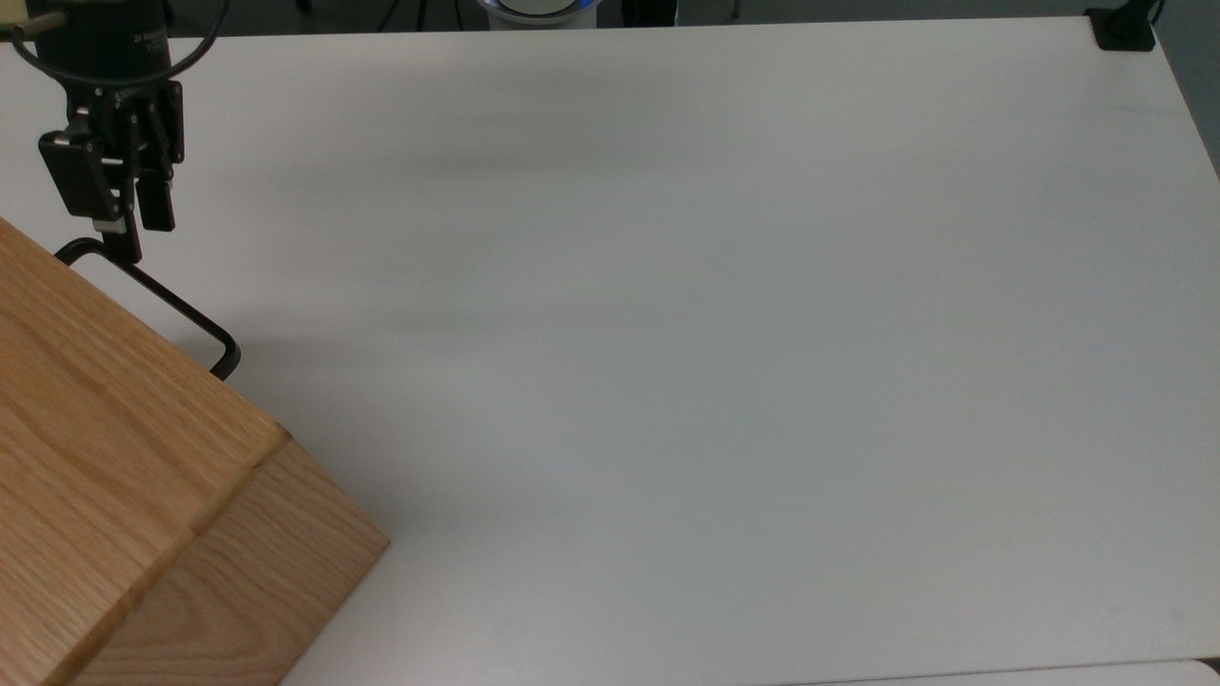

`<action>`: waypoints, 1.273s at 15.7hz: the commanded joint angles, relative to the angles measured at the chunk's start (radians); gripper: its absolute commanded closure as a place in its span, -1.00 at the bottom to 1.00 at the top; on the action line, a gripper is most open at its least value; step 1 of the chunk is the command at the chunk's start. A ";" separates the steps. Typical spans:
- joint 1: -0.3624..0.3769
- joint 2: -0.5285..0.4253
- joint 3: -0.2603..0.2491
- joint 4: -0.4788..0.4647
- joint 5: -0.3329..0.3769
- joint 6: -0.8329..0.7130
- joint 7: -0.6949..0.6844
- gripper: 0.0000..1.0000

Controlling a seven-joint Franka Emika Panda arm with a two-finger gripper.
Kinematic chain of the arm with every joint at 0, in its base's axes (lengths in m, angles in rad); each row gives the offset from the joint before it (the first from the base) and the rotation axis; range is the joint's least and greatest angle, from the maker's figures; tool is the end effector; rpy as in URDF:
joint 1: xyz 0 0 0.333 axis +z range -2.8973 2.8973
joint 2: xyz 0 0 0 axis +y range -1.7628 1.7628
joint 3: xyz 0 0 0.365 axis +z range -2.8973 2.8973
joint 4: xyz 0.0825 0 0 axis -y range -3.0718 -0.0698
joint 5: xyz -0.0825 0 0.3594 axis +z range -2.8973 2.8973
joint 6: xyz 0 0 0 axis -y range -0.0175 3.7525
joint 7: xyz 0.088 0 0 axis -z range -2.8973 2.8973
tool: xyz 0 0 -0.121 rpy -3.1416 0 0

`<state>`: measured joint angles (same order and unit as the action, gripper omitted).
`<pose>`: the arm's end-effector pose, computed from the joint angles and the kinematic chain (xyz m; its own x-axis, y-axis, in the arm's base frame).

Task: Open the drawer by sliding it
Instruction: 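Close the gripper around the upper drawer's bar handle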

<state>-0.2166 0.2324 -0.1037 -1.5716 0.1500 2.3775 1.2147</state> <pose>0.6418 -0.2007 0.6134 -0.0539 -0.9958 0.0734 -0.8372 0.0050 -0.5468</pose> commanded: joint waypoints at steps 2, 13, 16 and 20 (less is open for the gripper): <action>0.014 0.039 -0.011 0.022 -0.015 0.045 0.028 -0.06; 0.017 0.058 -0.008 0.022 -0.046 0.052 0.025 0.67; 0.017 0.030 -0.004 0.013 -0.049 0.037 0.019 0.77; 0.019 -0.016 0.002 -0.010 -0.072 -0.038 0.016 0.78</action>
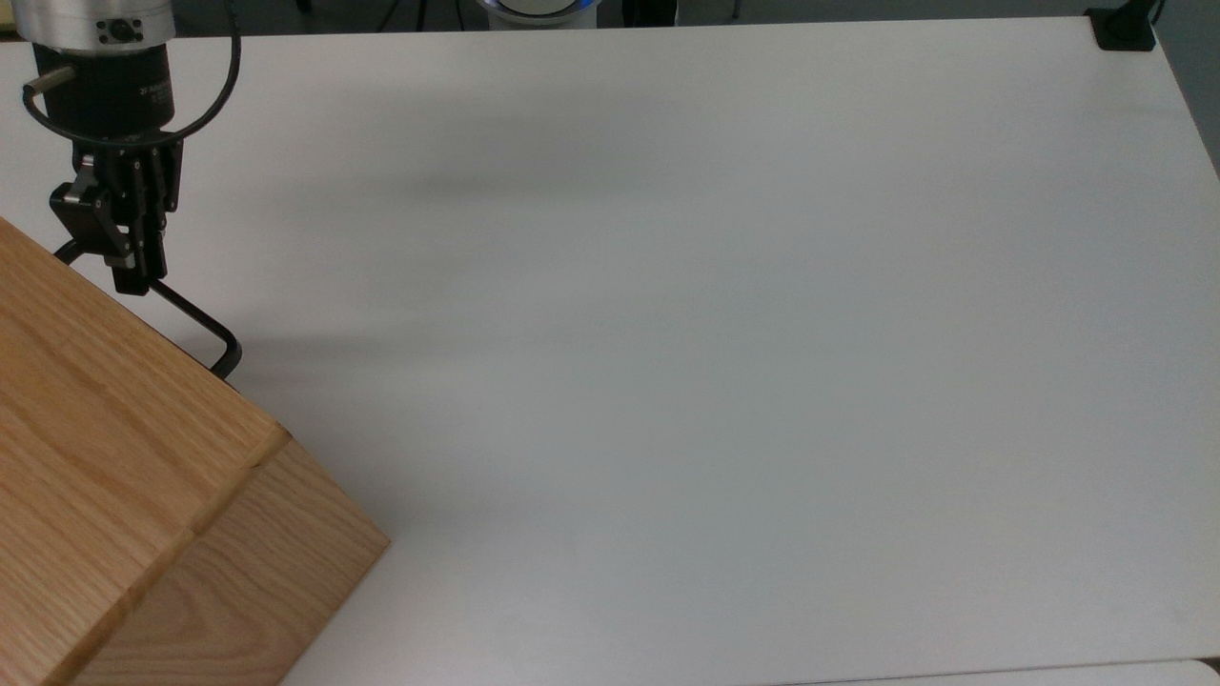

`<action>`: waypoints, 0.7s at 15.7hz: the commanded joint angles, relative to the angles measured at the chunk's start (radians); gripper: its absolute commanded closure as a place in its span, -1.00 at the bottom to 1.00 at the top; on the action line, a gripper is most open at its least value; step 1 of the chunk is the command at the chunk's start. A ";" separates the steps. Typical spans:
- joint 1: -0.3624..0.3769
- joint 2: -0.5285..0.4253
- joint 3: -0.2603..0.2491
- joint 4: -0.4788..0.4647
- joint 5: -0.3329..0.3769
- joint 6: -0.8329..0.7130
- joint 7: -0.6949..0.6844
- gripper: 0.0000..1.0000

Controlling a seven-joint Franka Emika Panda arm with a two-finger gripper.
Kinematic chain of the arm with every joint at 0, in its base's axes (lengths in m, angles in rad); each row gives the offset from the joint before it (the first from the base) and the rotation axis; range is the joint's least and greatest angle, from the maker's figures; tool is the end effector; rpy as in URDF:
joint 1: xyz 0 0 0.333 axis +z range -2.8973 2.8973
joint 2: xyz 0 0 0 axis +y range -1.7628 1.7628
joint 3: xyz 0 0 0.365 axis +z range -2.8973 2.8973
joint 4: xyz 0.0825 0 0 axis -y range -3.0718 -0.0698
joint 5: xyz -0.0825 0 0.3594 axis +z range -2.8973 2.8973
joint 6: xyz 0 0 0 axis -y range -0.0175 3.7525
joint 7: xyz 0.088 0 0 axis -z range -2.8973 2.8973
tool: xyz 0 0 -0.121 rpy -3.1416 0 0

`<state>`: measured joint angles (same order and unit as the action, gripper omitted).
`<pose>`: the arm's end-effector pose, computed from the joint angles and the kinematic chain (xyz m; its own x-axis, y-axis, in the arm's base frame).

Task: Open the drawer by sliding it
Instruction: 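Close the gripper around the upper drawer's bar handle, then pull the handle away from the cabinet, sliding the upper drawer out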

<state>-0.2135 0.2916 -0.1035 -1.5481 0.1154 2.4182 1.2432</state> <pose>0.6612 -0.2040 0.5907 -0.0688 -0.9928 0.0984 -0.8399 0.0044 -0.5427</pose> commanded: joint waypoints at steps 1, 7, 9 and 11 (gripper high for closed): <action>0.016 -0.086 0.004 -0.044 -0.045 -0.102 -0.014 0.78; 0.016 -0.181 0.033 -0.116 -0.088 -0.195 -0.014 0.78; 0.019 -0.207 0.034 -0.138 -0.089 -0.234 -0.025 0.78; 0.020 -0.242 0.034 -0.170 -0.095 -0.254 -0.034 0.78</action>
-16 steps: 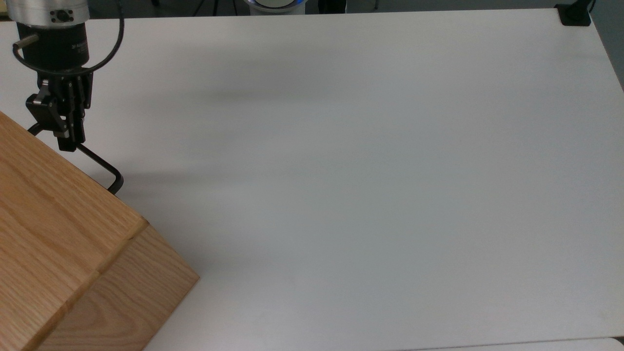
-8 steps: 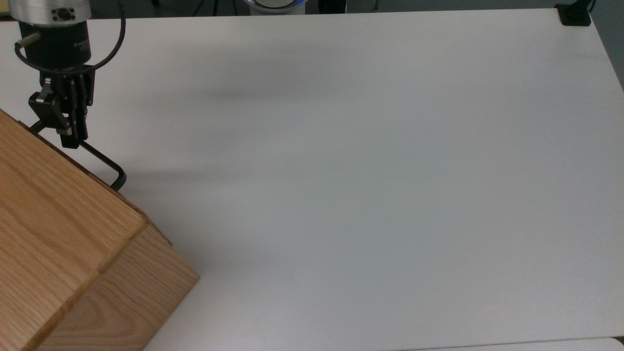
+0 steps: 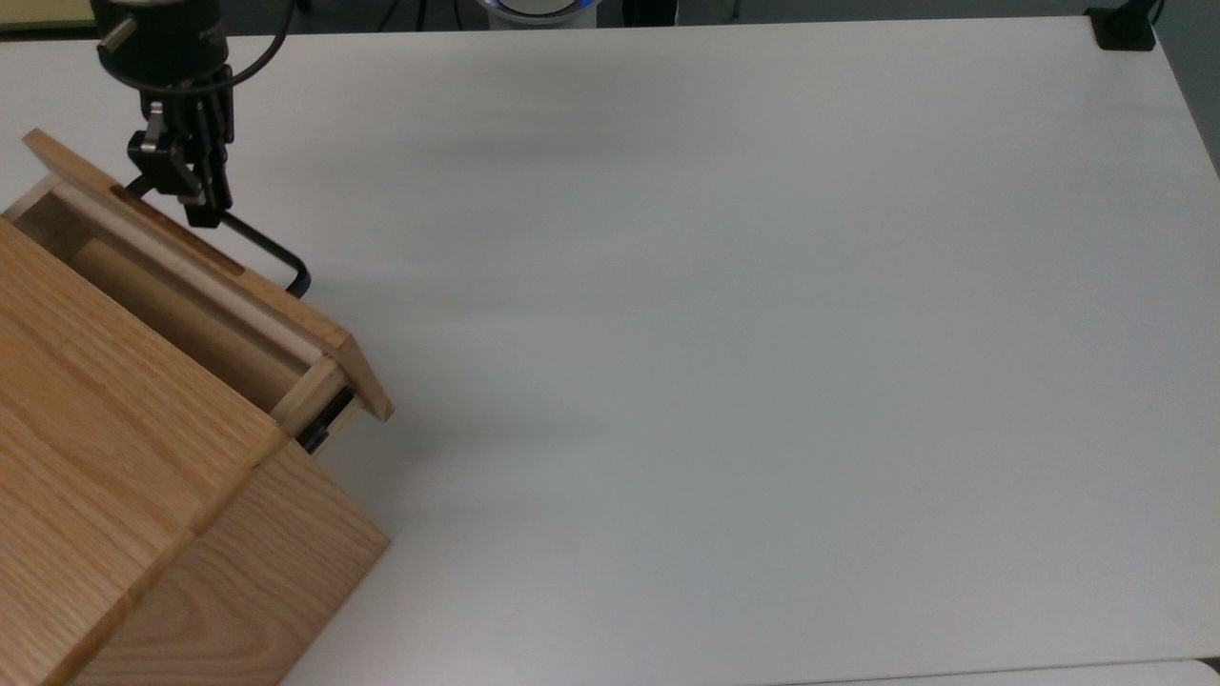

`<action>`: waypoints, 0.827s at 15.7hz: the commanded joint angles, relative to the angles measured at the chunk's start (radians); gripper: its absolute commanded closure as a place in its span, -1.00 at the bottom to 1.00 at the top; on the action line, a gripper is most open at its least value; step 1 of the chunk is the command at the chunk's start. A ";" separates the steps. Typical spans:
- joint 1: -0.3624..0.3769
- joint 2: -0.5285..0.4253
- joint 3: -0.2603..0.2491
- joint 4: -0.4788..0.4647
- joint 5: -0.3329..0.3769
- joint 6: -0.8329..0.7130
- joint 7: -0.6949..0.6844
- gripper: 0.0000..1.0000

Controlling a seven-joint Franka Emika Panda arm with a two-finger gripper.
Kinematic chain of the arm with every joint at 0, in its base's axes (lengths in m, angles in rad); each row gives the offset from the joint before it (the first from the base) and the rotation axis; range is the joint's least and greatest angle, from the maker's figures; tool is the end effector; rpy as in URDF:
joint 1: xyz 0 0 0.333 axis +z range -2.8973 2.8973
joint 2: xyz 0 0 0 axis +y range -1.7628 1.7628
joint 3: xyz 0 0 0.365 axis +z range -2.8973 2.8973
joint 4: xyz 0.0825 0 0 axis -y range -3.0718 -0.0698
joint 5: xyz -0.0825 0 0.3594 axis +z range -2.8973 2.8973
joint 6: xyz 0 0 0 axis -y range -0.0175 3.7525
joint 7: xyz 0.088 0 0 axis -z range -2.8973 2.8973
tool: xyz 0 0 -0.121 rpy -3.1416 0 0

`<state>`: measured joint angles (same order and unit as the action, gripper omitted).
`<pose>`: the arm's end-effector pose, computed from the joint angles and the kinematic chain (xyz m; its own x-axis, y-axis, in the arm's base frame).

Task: Open the drawer by sliding it
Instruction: 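Pull the handle away from the cabinet, sliding the upper drawer out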

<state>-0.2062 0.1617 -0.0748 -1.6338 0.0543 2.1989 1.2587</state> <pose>0.6140 -0.1706 0.6039 -0.0048 -0.9967 0.0816 -0.9221 -0.0271 -0.3861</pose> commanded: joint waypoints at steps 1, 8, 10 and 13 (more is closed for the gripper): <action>0.014 -0.129 0.009 -0.098 -0.034 -0.042 -0.051 0.78; 0.013 -0.231 0.041 -0.190 -0.056 -0.125 -0.051 0.77; 0.013 -0.240 0.056 -0.196 -0.056 -0.166 -0.050 0.77; 0.013 -0.267 0.073 -0.216 -0.056 -0.208 -0.048 0.77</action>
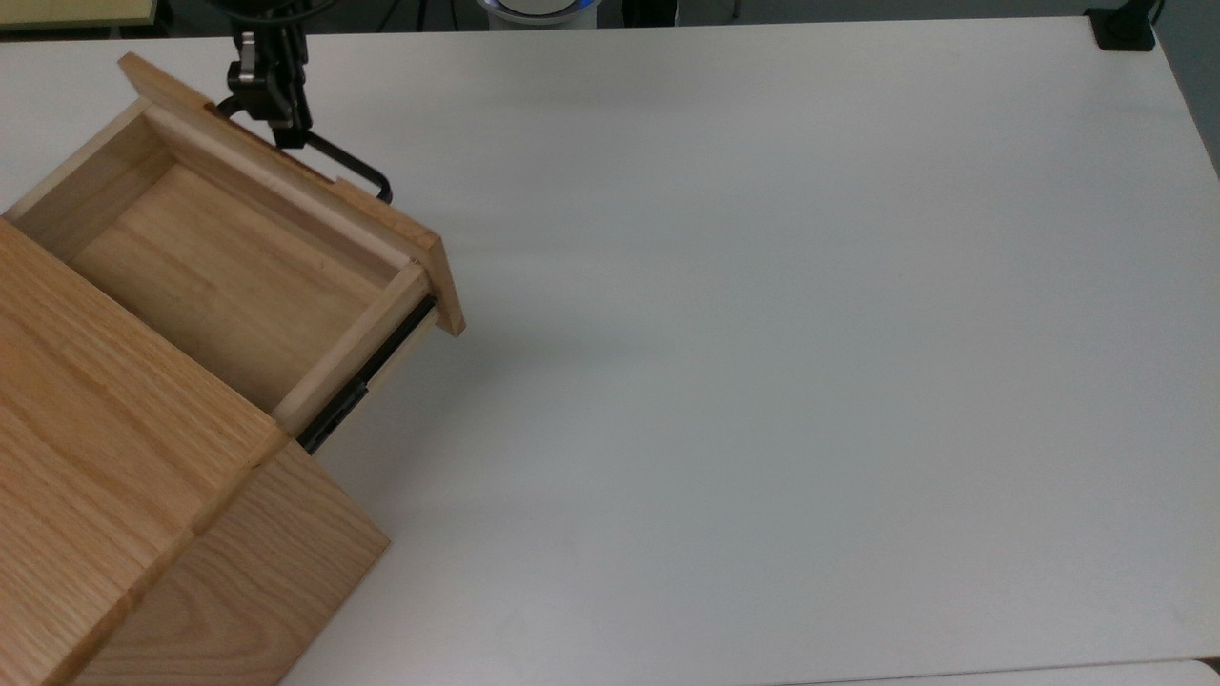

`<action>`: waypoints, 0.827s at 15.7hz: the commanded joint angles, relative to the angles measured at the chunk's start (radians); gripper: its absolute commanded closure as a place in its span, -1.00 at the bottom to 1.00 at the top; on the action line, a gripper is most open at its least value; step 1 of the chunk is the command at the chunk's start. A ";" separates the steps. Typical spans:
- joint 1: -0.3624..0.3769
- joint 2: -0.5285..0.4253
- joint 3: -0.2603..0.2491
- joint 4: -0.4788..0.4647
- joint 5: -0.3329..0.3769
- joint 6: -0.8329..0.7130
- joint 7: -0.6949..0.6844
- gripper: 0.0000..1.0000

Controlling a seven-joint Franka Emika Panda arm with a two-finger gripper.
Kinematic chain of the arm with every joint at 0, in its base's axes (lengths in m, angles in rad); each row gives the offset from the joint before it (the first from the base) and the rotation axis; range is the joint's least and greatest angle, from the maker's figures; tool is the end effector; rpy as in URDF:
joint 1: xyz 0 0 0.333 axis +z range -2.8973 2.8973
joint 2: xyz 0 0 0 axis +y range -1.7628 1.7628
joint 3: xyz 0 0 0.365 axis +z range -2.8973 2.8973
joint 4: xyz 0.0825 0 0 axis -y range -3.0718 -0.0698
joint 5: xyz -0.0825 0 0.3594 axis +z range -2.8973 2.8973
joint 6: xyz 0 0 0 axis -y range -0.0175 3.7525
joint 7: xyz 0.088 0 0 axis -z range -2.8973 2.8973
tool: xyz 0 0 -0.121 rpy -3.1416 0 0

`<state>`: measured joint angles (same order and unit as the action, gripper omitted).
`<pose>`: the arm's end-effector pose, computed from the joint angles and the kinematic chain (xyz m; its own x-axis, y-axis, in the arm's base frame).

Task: Open the drawer by sliding it
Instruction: 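Pull the handle away from the cabinet, sliding the upper drawer out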

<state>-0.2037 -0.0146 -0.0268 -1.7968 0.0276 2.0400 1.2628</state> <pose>0.5474 -0.1266 0.6099 0.0615 -0.9968 0.0512 -0.9653 -0.0724 -0.2511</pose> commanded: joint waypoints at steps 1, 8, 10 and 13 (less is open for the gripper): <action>0.010 -0.108 0.034 -0.067 -0.029 -0.055 -0.052 0.76; 0.010 -0.137 0.054 -0.099 -0.029 -0.113 -0.051 0.42; 0.010 -0.137 0.054 -0.093 -0.029 -0.118 -0.051 -0.23; 0.009 -0.136 0.054 -0.067 -0.029 -0.119 -0.051 -1.00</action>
<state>-0.2033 -0.1168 0.0278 -1.8752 0.0151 1.9373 1.2369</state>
